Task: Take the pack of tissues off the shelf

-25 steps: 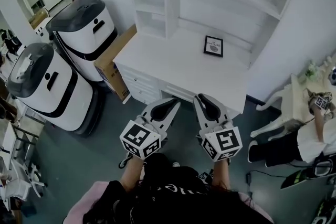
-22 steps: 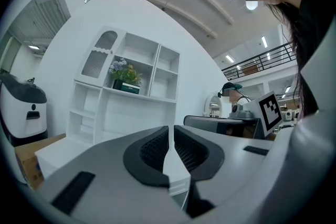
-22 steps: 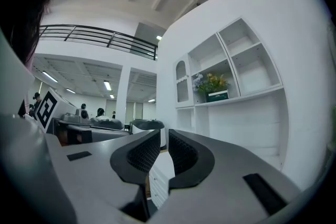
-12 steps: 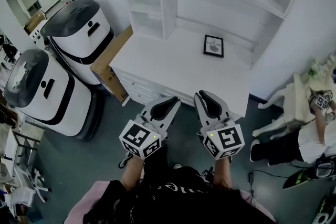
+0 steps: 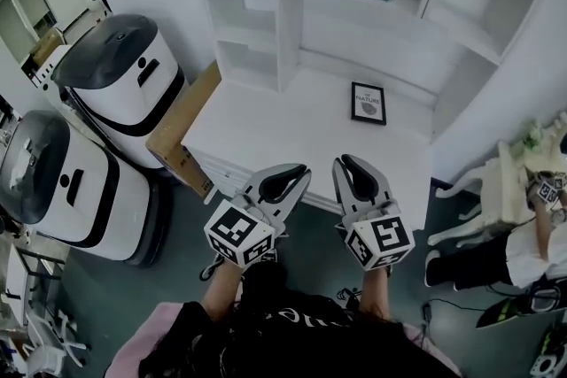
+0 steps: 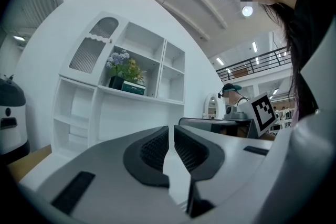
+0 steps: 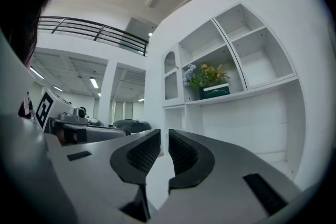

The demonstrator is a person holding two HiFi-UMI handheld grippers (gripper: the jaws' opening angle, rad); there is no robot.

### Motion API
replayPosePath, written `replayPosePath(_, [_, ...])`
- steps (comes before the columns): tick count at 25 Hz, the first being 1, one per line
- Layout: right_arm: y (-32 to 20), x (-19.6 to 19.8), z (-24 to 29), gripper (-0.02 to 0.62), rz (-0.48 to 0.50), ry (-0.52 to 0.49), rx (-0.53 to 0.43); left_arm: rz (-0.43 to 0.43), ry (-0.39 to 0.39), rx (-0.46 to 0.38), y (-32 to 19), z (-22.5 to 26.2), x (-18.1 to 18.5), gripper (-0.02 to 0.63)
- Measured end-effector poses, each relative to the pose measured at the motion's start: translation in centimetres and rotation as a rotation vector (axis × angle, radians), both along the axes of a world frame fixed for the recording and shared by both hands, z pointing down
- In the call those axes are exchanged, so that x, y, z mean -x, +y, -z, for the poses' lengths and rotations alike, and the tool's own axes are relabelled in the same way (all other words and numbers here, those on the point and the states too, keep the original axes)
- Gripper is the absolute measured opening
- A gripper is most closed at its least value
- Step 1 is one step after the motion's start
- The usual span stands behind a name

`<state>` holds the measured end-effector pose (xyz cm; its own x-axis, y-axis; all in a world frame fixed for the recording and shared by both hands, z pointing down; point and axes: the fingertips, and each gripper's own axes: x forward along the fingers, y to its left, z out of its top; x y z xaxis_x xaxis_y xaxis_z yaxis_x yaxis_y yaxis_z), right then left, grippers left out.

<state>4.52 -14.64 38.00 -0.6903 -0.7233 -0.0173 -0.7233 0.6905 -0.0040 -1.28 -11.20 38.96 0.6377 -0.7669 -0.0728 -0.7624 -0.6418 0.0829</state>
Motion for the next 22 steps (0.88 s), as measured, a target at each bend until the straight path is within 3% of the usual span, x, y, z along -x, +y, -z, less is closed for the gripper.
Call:
replayPosePath(11, [-10.3, 8.0, -0.2, 0.077, -0.073, 0.006, 0.009, -0.040, 0.005, 0.002, -12.0, -0.2, 9.5, 0.041])
replayPosePath(17, [-13.8, 9.3, 0.0, 0.077, -0.123, 0.041, -0.001, -0.084, 0.016, 0.008, -15.9, -0.5, 11.4, 0.041])
replayPosePath(22, [-16.2, 7.9, 0.9, 0.077, -0.165, 0.081, -0.023, -0.140, 0.001, -0.013, -18.4, 0.3, 10.5, 0.043])
